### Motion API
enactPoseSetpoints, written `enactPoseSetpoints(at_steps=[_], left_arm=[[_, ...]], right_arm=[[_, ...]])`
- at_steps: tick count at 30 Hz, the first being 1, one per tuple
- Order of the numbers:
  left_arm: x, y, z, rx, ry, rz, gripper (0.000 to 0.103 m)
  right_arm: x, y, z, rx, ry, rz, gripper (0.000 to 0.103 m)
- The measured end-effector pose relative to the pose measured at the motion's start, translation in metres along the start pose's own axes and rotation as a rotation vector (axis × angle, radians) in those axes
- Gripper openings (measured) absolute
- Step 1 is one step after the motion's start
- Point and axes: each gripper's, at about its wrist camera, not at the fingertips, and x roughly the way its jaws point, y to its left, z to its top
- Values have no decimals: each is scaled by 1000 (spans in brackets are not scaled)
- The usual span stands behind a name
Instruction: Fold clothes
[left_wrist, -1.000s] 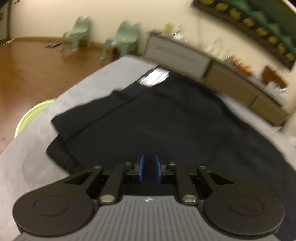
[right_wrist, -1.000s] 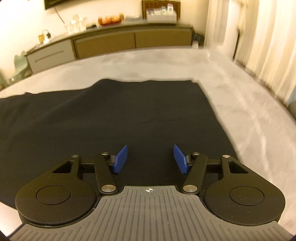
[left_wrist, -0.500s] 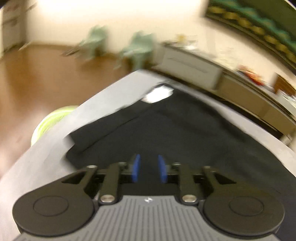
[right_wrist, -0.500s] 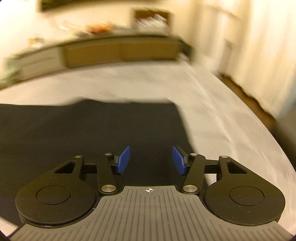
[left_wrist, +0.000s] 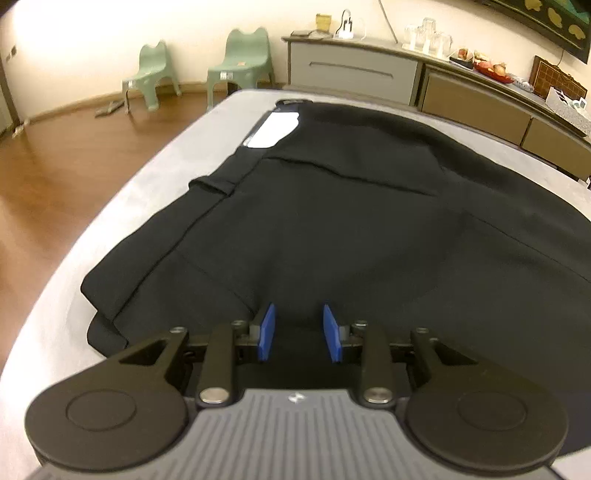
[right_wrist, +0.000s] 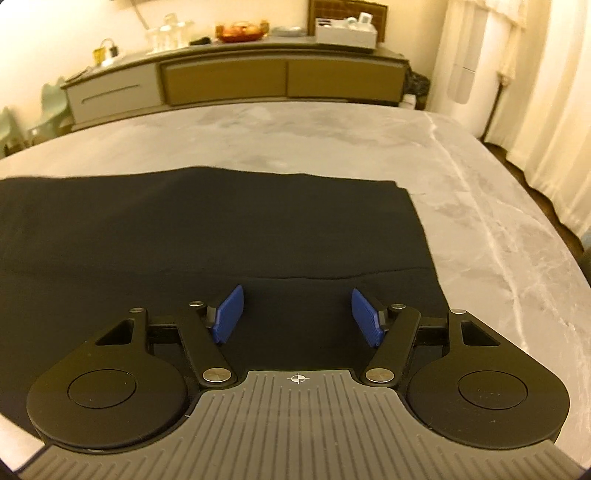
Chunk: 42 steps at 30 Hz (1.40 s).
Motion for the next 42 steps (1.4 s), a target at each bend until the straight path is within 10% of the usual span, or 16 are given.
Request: enactPoseSetpoints(at_steps=[8, 12, 20, 27, 29, 34, 42], left_arm=[[-49, -13, 6, 43, -114, 5, 38], [-54, -57, 54, 113, -192, -37, 48], [69, -186, 117, 309, -46, -74, 46], [124, -175, 156, 99, -18, -5, 49], [119, -172, 161, 108, -8, 25, 35], [48, -151, 116, 172, -73, -149, 42], [43, -118, 45, 170, 4, -51, 42]], right_arm=[[-18, -3, 8, 61, -33, -35, 54], [-54, 35, 12, 49, -91, 146, 60], [-27, 116, 4, -147, -22, 258, 62], [-20, 115, -19, -293, -3, 269, 66], [-19, 113, -19, -298, 11, 280, 66], [-26, 84, -1, -197, -26, 226, 60], [-1, 48, -7, -122, -22, 146, 77]])
